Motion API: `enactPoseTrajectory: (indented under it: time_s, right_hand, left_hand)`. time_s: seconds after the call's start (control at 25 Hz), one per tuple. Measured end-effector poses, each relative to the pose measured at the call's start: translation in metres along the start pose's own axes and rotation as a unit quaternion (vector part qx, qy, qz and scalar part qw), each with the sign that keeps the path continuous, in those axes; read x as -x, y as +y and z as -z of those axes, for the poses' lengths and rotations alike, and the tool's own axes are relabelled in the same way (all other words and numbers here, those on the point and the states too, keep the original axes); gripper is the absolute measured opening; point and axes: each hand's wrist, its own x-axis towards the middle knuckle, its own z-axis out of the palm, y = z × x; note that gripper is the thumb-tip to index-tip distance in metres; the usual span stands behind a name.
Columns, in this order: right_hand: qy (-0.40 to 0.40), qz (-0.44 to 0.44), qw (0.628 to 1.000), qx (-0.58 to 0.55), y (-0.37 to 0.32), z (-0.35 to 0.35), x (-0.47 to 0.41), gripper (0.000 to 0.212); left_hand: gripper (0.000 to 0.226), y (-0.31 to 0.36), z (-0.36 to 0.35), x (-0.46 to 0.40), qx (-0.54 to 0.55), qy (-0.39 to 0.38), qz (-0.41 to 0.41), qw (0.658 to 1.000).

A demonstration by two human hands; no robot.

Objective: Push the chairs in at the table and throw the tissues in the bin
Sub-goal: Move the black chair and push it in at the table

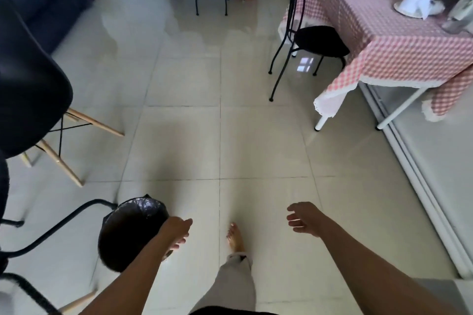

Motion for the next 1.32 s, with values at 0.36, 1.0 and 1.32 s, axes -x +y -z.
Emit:
enactPoseTrajectory:
  time_s: [0.36,1.0,1.32]
  right_hand:
    - [-0.012,0.026,1.0,0.01,-0.259,0.027,-0.125,0.007]
    - [-0.128,0.103,0.95,0.265,-0.781,-0.149,-0.349,0.01]
    - [-0.178,0.114,0.913,0.349,-0.974,-0.332,-0.397,0.02]
  left_hand:
    - [0.032,0.245,0.091,-0.109,0.088,0.023,-0.032,0.995]
    - [0.026,0.505,0.336,-0.283,0.455,0.175,0.029,0.873]
    - [0.022,0.534,0.502,-0.39,0.518,0.219,0.097,0.821]
